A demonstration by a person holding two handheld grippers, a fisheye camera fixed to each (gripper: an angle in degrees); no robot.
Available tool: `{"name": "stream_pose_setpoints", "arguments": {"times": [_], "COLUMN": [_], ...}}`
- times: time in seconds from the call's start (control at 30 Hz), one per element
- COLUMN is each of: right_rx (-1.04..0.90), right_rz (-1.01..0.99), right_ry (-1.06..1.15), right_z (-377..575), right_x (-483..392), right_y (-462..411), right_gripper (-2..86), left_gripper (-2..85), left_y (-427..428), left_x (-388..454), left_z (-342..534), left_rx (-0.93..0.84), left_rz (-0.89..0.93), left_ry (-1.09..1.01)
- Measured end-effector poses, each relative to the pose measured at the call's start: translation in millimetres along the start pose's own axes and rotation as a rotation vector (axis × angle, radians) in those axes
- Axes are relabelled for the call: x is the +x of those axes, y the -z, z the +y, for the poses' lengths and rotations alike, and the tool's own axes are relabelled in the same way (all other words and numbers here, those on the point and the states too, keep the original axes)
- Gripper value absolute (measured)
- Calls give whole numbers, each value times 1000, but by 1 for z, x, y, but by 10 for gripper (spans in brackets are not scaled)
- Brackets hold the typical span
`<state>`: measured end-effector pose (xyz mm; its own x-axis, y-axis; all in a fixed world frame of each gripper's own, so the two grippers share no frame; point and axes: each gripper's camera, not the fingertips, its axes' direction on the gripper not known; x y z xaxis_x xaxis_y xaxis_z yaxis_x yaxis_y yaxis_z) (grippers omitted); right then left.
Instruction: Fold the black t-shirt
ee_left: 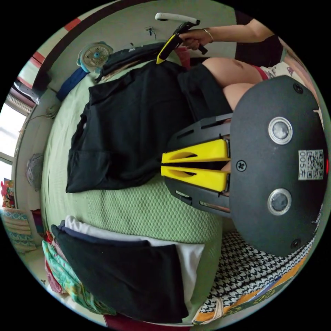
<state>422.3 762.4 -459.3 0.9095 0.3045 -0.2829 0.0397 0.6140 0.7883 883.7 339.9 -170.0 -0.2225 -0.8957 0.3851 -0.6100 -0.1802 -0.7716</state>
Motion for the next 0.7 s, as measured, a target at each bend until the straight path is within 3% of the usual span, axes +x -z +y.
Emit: {"name": "stream_pose_setpoints", "arguments": {"times": [0.3,0.47,0.7], "right_rx": [200,75,33], "right_rz": [133,194,72], "right_ry": [36,29,71], "right_z": [-66,-86,-40], "right_x": [1,-1,18], "right_y": [24,-2,4], "right_gripper": [-10,-3,35], "left_gripper": [18,55,76], "left_y": [58,37,61], "left_x": [-10,-24,-36], "left_z": [-56,-78,-33], "left_rx": [205,65,133], "left_rz": [-60,-5,-87], "left_ry": [1,60,49]}}
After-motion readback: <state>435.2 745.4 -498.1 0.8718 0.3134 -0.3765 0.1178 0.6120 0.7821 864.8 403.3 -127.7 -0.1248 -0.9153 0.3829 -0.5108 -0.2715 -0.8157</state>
